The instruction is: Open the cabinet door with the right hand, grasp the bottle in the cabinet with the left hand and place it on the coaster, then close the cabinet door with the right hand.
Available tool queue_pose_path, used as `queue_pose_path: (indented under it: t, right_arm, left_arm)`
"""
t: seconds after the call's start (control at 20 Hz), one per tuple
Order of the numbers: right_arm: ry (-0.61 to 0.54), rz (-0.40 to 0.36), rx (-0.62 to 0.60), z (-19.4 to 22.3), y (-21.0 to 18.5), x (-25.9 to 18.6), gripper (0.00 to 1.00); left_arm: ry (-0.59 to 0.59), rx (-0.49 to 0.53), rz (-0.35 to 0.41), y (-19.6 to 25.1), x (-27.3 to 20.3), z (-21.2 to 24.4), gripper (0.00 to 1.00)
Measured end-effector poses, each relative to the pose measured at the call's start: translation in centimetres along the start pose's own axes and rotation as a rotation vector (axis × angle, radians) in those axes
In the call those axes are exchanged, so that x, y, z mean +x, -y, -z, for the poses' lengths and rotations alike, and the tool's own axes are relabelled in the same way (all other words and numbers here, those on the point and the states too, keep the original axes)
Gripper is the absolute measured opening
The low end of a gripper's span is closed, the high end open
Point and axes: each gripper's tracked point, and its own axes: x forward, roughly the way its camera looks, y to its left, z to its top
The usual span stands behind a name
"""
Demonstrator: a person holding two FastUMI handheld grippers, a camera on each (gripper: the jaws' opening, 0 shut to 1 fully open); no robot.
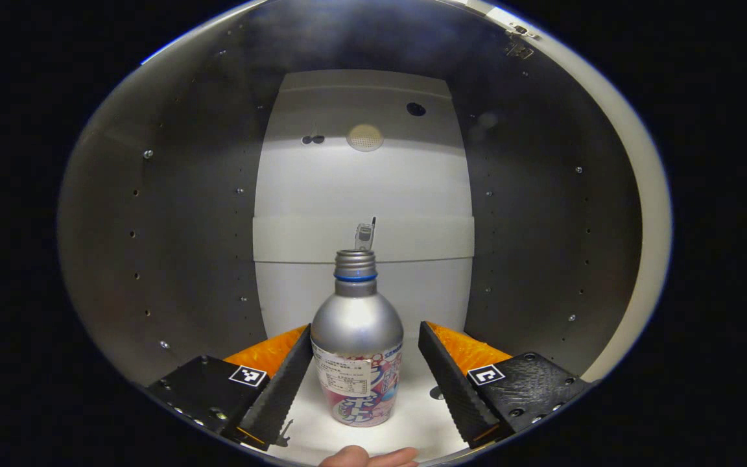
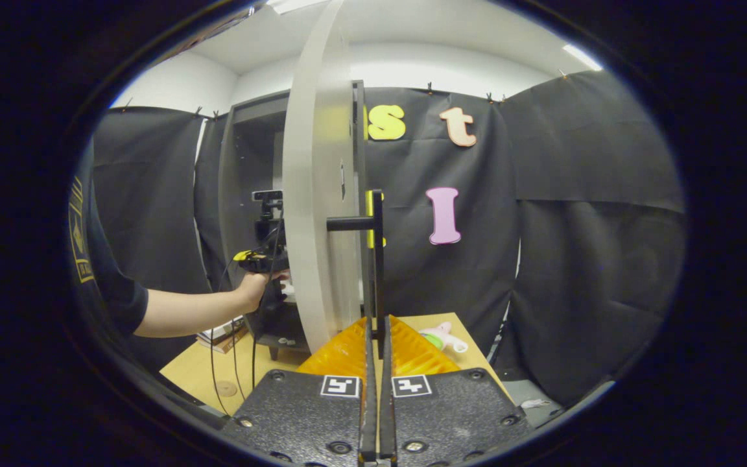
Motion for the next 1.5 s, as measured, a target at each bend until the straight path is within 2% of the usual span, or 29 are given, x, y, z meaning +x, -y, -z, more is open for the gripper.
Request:
queue_pose_path:
  t: [0.1, 0.2, 0.25, 0.3, 0.4, 0.45, 0.6, 0.65, 0.7, 0.95, 1.2, 1.5]
  right_arm:
    - [0.001, -0.003, -0.024, -0.1, 0.3, 0.1, 0.05]
    - [0.000, 0.005, -0.042, -0.1, 1.1, -0.1, 0.05]
    - [-0.001, 0.002, -0.030, -0.2, 1.0, -0.1, 0.05]
    - [-0.001, 0.001, -0.021, 0.0, 0.4, 0.0, 0.05]
    - [0.000, -0.006, -0.021, 0.1, 0.3, 0.2, 0.05]
    - [0.000, -0.004, -0.026, 0.1, 0.5, 0.2, 0.05]
    - [0.005, -0.003, -0.019, 0.1, 0.6, 0.4, 0.05]
    - [0.006, -0.006, -0.011, 0.0, 0.4, 0.4, 0.05]
    - [0.006, -0.008, -0.005, 0.1, 0.3, 0.5, 0.05]
    - [0.007, -0.026, -0.009, 0.0, 0.3, 0.9, 0.05]
    - [0.009, -0.089, -0.007, 0.0, -0.3, 1.1, 0.05]
    - [0.008, -0.186, 0.013, 0.0, -1.0, 1.4, 0.05]
  left_arm:
    - [0.003, 0.001, -0.007, 0.2, 0.2, 0.1, 0.96]
    - [0.009, -0.006, -0.006, 0.2, 0.2, 0.0, 0.96]
    - [0.013, -0.011, -0.004, 0.3, 0.3, -0.1, 1.00]
    - [0.015, -0.016, -0.004, 0.2, 0.3, -0.2, 0.96]
    - [0.014, -0.019, -0.006, 0.2, 0.2, -0.3, 0.96]
    - [0.011, -0.016, -0.007, 0.2, 0.1, -0.2, 1.00]
    - [-0.006, 0.004, -0.015, -0.2, -0.1, 0.1, 0.83]
    - [-0.006, 0.005, -0.012, -0.3, -0.2, 0.0, 0.70]
    - [-0.008, 0.003, -0.009, -0.2, -0.3, 0.0, 0.80]
    - [0.036, -0.009, -0.046, -1.3, -3.4, -1.8, 0.76]
    - [0.017, -0.014, -0.066, -2.9, -9.0, -1.4, 0.76]
    - [0.026, -0.050, -0.145, -6.5, -17.0, -2.8, 0.76]
